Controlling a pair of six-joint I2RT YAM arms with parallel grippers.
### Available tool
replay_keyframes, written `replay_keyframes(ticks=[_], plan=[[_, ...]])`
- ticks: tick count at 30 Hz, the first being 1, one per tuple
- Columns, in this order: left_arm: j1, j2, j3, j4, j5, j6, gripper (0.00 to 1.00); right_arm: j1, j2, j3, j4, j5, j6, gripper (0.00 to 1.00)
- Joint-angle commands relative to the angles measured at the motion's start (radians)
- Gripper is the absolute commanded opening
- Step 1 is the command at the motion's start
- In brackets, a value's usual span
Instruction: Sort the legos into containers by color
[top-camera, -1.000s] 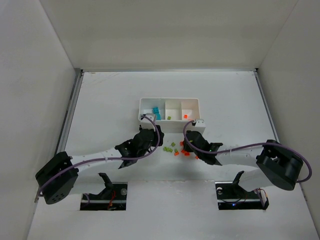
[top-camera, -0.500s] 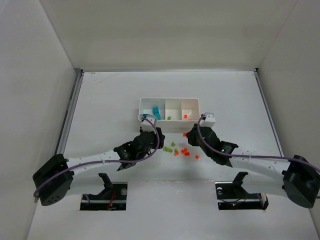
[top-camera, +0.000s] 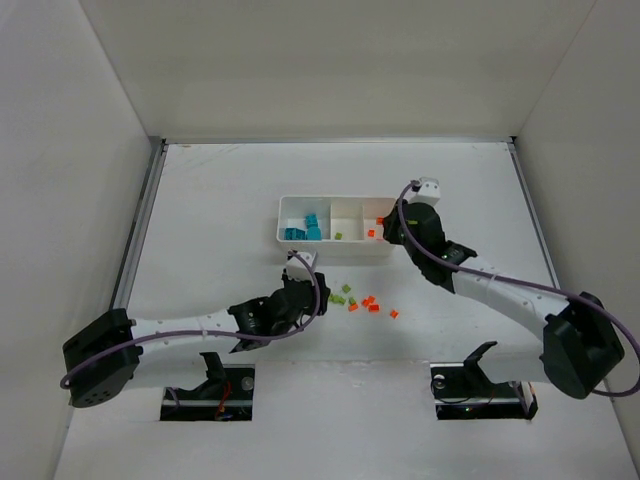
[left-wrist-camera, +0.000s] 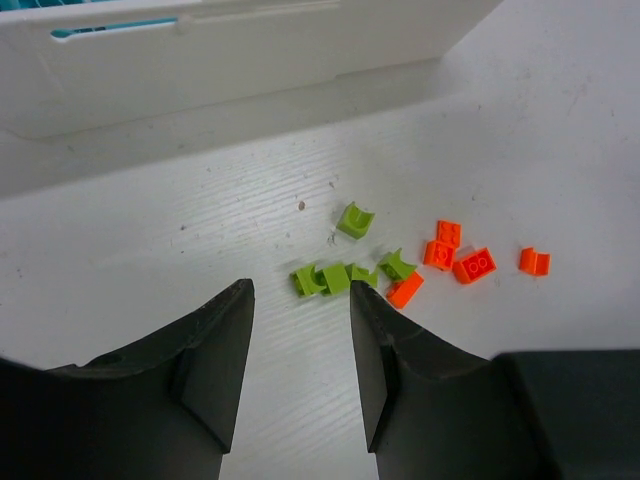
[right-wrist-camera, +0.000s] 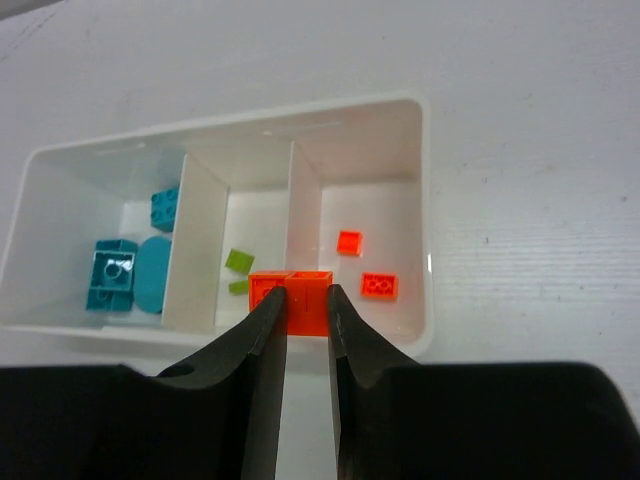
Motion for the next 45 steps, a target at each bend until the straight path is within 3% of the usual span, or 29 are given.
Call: replay_keyframes(ticks=[1,7,11,14,39,45], plan=[[-0.028,-0.015,-0.013,-0.003,-0.041,-0.017,0.4,-0.03,0.069,0.077,0.049,-0.029,-0.055,0.26],[-0.065,0.003,-0.024,-0.003,-0.067,-0.035,0.4,-0.042,0.165,0.129,0.062,-0.02,-0.086,0.29],[-0.071,0.05,-0.013,0.0,-0.066,-0.035,0.39,-0.038,0.183,0.146,0.062,-0.015,-0.089,0.41],[-0.072,0.102,-0.007,0.02,-0.066,-0.035,0.38,-0.037,0.168,0.141,0.062,-0.011,-0.095,0.44],[-0.019,0.388,0.099,0.151,-0.001,0.069,0.33,0.17,-0.074,-0.112,0.028,0.037,0.022,0.41],[0.0,0.411,0.122,0.154,0.0,0.086,0.22,0.216,-0.136,-0.178,-0.027,0.034,0.057,0.41]])
